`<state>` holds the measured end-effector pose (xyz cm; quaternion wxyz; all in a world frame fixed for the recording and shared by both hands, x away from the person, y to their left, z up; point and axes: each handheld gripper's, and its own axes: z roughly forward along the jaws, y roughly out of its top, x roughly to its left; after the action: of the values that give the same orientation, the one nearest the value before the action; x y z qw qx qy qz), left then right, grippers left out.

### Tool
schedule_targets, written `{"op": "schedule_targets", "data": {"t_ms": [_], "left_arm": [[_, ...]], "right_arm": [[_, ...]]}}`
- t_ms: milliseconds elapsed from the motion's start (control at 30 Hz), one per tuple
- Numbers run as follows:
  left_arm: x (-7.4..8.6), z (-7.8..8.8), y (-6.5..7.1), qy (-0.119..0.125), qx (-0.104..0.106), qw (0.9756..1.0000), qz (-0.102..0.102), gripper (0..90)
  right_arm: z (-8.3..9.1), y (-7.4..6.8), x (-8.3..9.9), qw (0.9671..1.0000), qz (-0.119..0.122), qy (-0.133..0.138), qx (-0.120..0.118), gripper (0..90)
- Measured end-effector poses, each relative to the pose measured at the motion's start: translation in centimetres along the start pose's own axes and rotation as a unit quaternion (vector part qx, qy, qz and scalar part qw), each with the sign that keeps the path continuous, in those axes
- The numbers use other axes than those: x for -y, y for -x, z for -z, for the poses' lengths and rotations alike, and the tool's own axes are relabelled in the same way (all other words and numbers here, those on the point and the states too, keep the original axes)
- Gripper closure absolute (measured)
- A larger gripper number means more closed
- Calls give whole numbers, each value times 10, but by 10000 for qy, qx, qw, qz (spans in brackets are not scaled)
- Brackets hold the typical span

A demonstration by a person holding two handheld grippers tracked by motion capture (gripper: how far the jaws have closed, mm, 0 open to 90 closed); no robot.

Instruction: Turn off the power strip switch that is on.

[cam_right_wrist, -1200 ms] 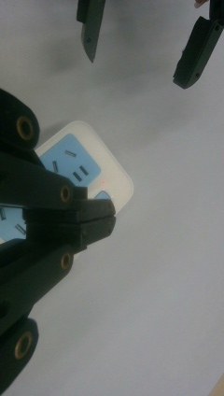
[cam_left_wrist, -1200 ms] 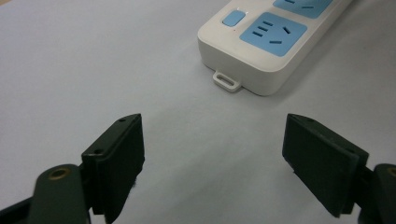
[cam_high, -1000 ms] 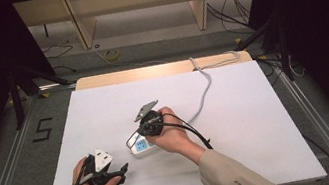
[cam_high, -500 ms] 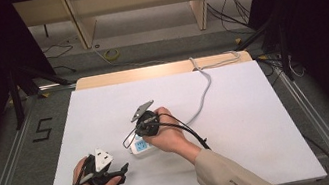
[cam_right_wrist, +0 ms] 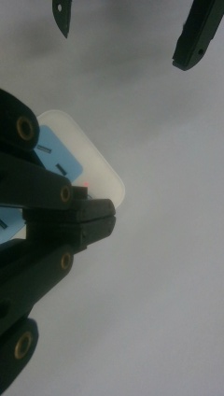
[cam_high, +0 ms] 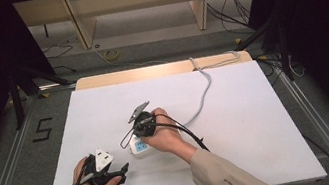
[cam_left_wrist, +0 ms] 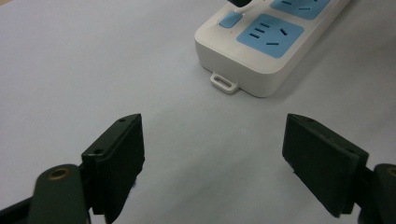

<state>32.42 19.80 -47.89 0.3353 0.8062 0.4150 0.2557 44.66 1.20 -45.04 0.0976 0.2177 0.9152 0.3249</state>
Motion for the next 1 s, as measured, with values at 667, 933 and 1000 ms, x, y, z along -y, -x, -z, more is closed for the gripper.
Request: {"op": "schedule_targets", "data": {"t_ms": [667,933,1000], "left_arm": [[-1,-1,0,-18,18,10000,-21,207],[-1,-1,1,-21,19,10000,-32,207],[-1,-1,1,-12,20,10000,-25,206]], "right_arm": [[-8,0,-2,9999,9,-129,13,900],[-8,-2,-4,9998,49,-196,90,900],[-8,-3,-5,9997,27,-231,103,900]]}}
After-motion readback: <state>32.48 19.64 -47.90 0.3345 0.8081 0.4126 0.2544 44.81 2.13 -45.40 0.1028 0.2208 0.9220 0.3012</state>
